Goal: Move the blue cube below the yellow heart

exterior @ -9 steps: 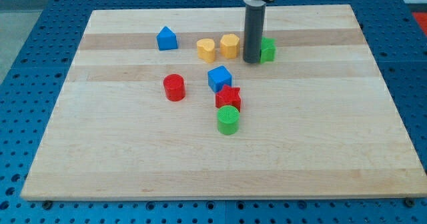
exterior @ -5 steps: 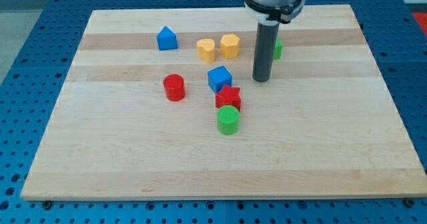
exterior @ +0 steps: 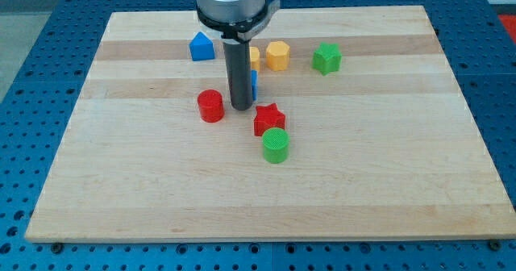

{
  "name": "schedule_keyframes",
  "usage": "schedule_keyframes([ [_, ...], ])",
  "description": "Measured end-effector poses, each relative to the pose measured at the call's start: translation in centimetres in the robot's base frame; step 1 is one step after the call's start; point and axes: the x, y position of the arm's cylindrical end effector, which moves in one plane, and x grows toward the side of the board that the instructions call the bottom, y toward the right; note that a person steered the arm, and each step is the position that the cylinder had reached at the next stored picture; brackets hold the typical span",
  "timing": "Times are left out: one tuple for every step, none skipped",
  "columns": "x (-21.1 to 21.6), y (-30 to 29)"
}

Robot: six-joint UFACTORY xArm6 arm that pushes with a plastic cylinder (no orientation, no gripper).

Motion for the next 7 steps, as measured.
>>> schedule_keyframes([
  [-0.8, 1.9],
  [-0.8, 4.0],
  [-0.8, 6.6],
  [-2.2, 7.5],
  [-3.3, 7.5],
  [-3.5, 7.1],
  [-3.8, 2.4],
])
